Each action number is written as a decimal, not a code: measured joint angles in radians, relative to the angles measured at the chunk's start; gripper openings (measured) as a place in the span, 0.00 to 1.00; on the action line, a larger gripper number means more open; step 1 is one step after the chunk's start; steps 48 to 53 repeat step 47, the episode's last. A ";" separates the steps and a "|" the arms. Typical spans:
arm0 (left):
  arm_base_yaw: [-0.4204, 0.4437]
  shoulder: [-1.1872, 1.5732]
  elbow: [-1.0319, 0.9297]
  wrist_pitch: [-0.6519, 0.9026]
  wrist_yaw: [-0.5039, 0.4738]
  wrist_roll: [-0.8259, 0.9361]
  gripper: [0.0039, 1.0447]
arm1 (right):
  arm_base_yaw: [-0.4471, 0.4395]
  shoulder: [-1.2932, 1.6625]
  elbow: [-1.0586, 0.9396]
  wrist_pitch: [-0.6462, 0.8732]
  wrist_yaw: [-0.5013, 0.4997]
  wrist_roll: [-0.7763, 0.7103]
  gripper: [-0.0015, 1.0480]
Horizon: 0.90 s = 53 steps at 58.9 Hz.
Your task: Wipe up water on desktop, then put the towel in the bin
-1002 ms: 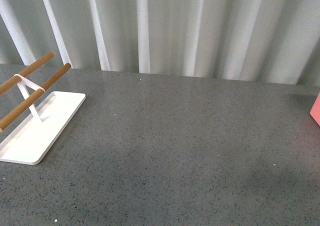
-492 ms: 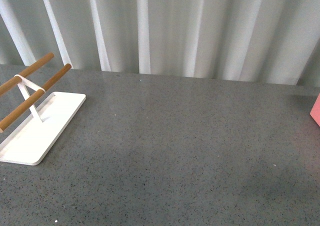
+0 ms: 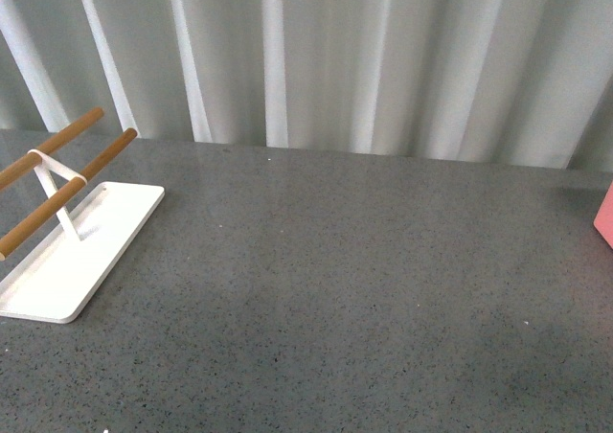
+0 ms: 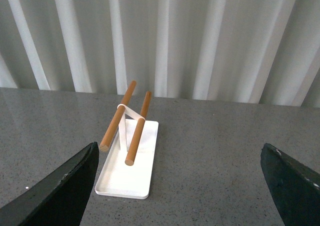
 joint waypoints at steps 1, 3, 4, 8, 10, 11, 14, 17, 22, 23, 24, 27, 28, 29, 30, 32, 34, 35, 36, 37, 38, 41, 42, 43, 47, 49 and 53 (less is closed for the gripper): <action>0.000 0.000 0.000 0.000 0.000 0.000 0.94 | 0.000 0.000 0.000 0.000 0.000 0.000 0.30; 0.000 0.000 0.000 0.000 0.000 0.000 0.94 | 0.000 0.000 0.000 0.000 0.000 0.000 0.35; 0.000 0.000 0.000 0.000 0.000 0.000 0.94 | 0.000 0.000 0.000 0.000 0.000 0.000 0.39; 0.000 0.000 0.000 0.000 0.000 0.000 0.94 | 0.000 0.000 0.000 0.000 0.000 0.000 0.49; 0.000 0.000 0.000 0.000 0.000 0.000 0.94 | 0.000 0.000 0.000 0.000 0.000 0.000 0.56; 0.000 0.000 0.000 0.000 0.000 0.000 0.94 | 0.000 0.000 0.000 0.000 0.000 0.000 0.57; 0.000 0.000 0.000 0.000 0.000 0.000 0.94 | 0.000 0.000 0.000 0.000 0.000 0.000 0.68; 0.000 0.000 0.000 0.000 0.000 0.000 0.94 | 0.000 0.000 0.000 0.000 0.000 0.000 0.79; 0.000 0.000 0.000 0.000 0.000 0.000 0.94 | 0.000 0.000 0.000 0.000 0.000 0.001 0.94; 0.000 0.000 0.000 0.000 0.000 0.000 0.94 | 0.000 0.000 0.000 0.000 0.000 0.002 0.95; 0.000 0.000 0.000 0.000 0.000 0.000 0.94 | 0.000 0.000 0.000 0.000 0.000 0.002 0.94; 0.000 0.000 0.000 0.000 0.000 0.000 0.94 | 0.000 0.000 0.000 0.000 0.000 0.002 0.93; 0.000 0.000 0.000 0.000 0.000 0.000 0.94 | 0.000 0.000 0.000 0.000 0.000 0.003 0.93; 0.000 0.000 0.000 0.000 0.000 0.000 0.94 | 0.000 0.000 0.000 0.000 0.000 0.003 0.93; 0.000 0.000 0.000 0.000 0.000 0.000 0.94 | 0.000 0.000 0.000 0.000 0.000 0.003 0.93; 0.000 0.000 0.000 0.000 0.000 0.000 0.94 | 0.000 0.000 0.000 0.000 0.000 0.003 0.93; 0.000 0.000 0.000 0.000 0.000 0.000 0.94 | 0.000 0.000 0.000 0.000 0.000 0.003 0.93; 0.000 0.000 0.000 0.000 0.000 0.000 0.94 | 0.000 0.000 0.000 0.000 0.000 0.003 0.93; 0.000 0.000 0.000 0.000 0.000 0.000 0.94 | 0.000 0.000 0.000 0.000 0.000 0.003 0.93; 0.000 0.000 0.000 0.000 0.000 0.000 0.94 | 0.000 0.000 0.000 0.000 0.000 0.003 0.93; 0.000 0.000 0.000 0.000 0.000 0.000 0.94 | 0.000 0.000 0.000 0.000 0.000 0.003 0.93; 0.000 0.000 0.000 0.000 0.000 0.000 0.94 | 0.000 0.000 0.000 0.000 0.000 0.003 0.93; 0.000 0.000 0.000 0.000 0.000 0.000 0.94 | 0.000 0.000 0.000 0.000 0.000 0.003 0.93; 0.000 0.000 0.000 0.000 0.000 0.000 0.94 | 0.000 0.000 0.000 0.000 0.000 0.003 0.93; 0.000 0.000 0.000 0.000 0.000 0.000 0.94 | 0.000 0.000 0.000 0.000 0.000 0.003 0.93; 0.000 0.000 0.000 0.000 0.000 0.000 0.94 | 0.000 0.000 0.000 0.000 0.000 0.003 0.93; 0.000 0.000 0.000 0.000 0.000 0.000 0.94 | 0.000 0.000 0.000 0.000 0.000 0.003 0.93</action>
